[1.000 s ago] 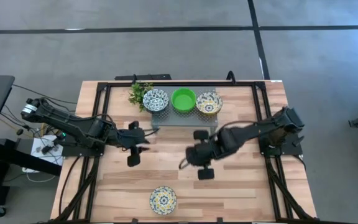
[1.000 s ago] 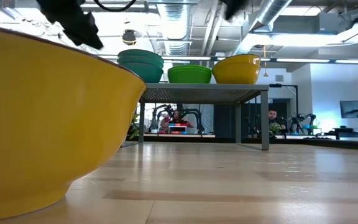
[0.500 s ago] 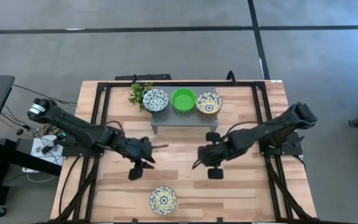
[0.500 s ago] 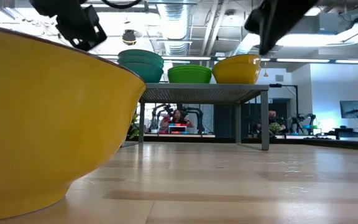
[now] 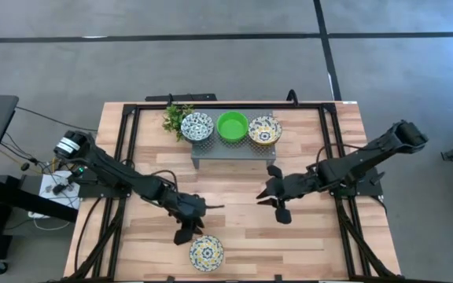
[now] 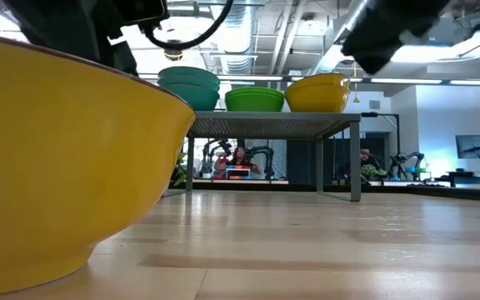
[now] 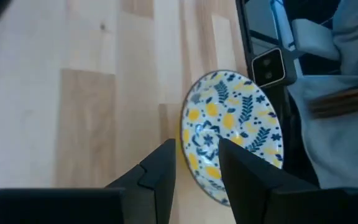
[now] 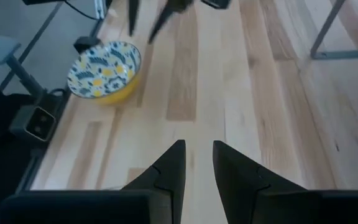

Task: Pick & Place Mini bowls
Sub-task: Stack the yellow and white patterned bowl on the other yellow and white patterned bowls on the shelf

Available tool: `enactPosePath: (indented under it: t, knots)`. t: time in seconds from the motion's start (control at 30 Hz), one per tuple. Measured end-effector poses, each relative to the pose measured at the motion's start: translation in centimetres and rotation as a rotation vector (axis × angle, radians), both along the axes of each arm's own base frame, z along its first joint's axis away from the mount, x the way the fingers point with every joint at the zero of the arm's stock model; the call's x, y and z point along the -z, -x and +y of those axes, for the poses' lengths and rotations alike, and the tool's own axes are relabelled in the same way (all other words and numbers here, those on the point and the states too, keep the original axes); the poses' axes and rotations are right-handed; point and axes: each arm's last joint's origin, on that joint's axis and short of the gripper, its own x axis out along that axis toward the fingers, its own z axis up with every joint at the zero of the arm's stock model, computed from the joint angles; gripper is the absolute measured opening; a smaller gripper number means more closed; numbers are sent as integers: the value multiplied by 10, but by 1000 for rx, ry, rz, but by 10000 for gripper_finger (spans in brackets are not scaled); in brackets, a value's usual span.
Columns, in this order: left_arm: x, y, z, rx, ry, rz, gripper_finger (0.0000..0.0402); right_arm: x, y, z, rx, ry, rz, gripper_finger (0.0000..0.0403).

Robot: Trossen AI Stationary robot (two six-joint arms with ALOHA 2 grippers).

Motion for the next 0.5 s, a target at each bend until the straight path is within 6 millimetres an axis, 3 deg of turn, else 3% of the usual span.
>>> enactPosePath:
  t: [0.5]
  knots:
    - [34,-1,-32,19,35,81,122,52,-4,13,31,-20,173,77]
